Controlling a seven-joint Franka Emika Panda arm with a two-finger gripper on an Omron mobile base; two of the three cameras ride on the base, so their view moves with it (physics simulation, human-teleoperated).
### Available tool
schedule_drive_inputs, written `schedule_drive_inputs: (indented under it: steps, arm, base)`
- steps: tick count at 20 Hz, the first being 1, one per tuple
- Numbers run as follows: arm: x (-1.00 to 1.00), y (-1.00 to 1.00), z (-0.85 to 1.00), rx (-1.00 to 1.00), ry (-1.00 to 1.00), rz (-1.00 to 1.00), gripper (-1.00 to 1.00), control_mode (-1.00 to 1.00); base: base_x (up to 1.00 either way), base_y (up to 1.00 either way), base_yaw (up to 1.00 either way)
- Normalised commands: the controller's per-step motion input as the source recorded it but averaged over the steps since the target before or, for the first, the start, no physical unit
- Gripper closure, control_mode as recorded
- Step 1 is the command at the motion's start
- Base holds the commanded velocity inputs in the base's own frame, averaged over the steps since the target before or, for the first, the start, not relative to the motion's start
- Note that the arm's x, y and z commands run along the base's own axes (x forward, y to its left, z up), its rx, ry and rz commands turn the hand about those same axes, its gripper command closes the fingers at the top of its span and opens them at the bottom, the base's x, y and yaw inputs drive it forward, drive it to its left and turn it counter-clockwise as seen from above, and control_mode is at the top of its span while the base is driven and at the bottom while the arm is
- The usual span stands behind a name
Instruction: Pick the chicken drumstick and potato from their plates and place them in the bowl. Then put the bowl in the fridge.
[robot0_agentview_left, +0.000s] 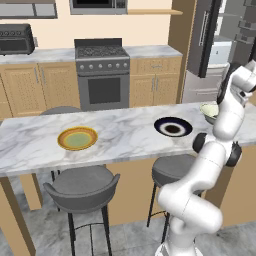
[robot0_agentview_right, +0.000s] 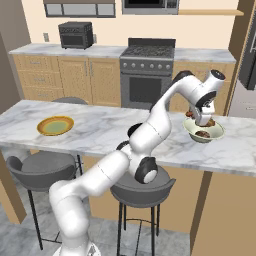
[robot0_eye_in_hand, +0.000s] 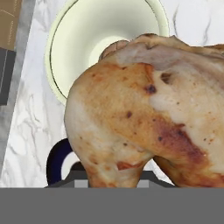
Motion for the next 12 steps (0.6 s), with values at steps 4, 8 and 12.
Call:
schedule_drive_inputs:
  steps: [4, 8, 12]
  arm:
    - [0.23, -0.15, -0.25, -0.04, -0.02, 0.09, 1.0, -1.0]
    - [0.23, -0.26, -0.05, -0.13, 0.03, 0.09, 1.0, -1.0]
    - [0.33, -0.19, -0.01, -0.18, 0.09, 0.13, 1.0, -1.0]
  base:
    - [0.0, 0.0, 0.0]
    - [0.0, 0.0, 0.0]
    - [0.0, 0.0, 0.0]
